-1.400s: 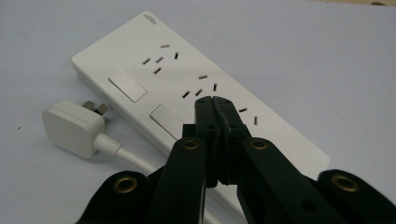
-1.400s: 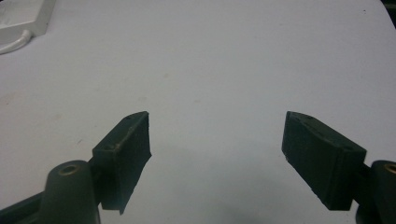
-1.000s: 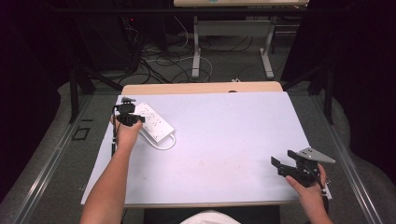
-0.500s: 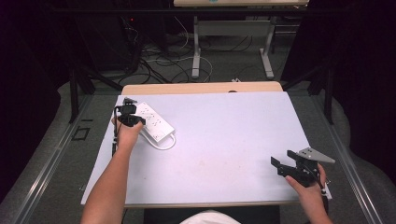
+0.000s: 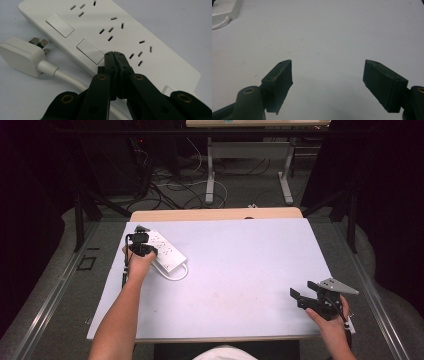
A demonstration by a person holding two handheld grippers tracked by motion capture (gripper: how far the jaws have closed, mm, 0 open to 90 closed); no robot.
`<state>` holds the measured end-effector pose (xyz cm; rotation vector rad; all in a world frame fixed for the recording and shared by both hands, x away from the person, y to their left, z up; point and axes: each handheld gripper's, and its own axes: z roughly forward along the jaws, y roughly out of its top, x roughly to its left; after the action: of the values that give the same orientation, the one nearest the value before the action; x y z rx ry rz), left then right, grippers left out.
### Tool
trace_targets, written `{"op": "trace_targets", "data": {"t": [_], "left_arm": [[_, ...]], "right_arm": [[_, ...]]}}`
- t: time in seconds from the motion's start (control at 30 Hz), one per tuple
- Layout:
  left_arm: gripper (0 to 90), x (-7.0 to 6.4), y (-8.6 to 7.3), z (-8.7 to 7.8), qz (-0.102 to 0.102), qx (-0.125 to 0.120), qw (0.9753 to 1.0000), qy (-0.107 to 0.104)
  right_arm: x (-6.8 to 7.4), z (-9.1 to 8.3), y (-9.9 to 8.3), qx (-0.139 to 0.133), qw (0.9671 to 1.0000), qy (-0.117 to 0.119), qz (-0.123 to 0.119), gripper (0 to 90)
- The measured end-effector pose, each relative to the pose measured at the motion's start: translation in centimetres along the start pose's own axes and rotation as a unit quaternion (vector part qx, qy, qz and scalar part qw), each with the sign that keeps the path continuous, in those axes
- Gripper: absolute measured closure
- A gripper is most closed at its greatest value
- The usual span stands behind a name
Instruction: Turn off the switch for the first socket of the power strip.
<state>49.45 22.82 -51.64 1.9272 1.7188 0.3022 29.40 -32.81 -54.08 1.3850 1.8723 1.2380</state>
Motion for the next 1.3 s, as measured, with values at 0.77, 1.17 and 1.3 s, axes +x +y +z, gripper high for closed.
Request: {"op": "trace_targets", "data": {"t": [0.77, 1.17, 1.3], "left_arm": [[90.0, -0.20, 0.02, 0.01, 0.008, 0.004, 0.9999, 0.006], [90.0, -0.22, -0.08, 0.33, 0.014, 0.002, 0.9998, 0.014], [90.0, -0.21, -0.04, 0.28, 0.014, 0.006, 0.9998, 0.009]], "right_arm": [[-0.07, -0.09, 0.04, 0.006, 1.0000, 0.002, 0.000, 22.9], [-0.21, -0.02, -0.04, 0.003, 1.0000, 0.005, 0.001, 22.9], [-0.31, -0.06, -0.02, 0.005, 1.0000, 0.005, 0.005, 22.9]]}}
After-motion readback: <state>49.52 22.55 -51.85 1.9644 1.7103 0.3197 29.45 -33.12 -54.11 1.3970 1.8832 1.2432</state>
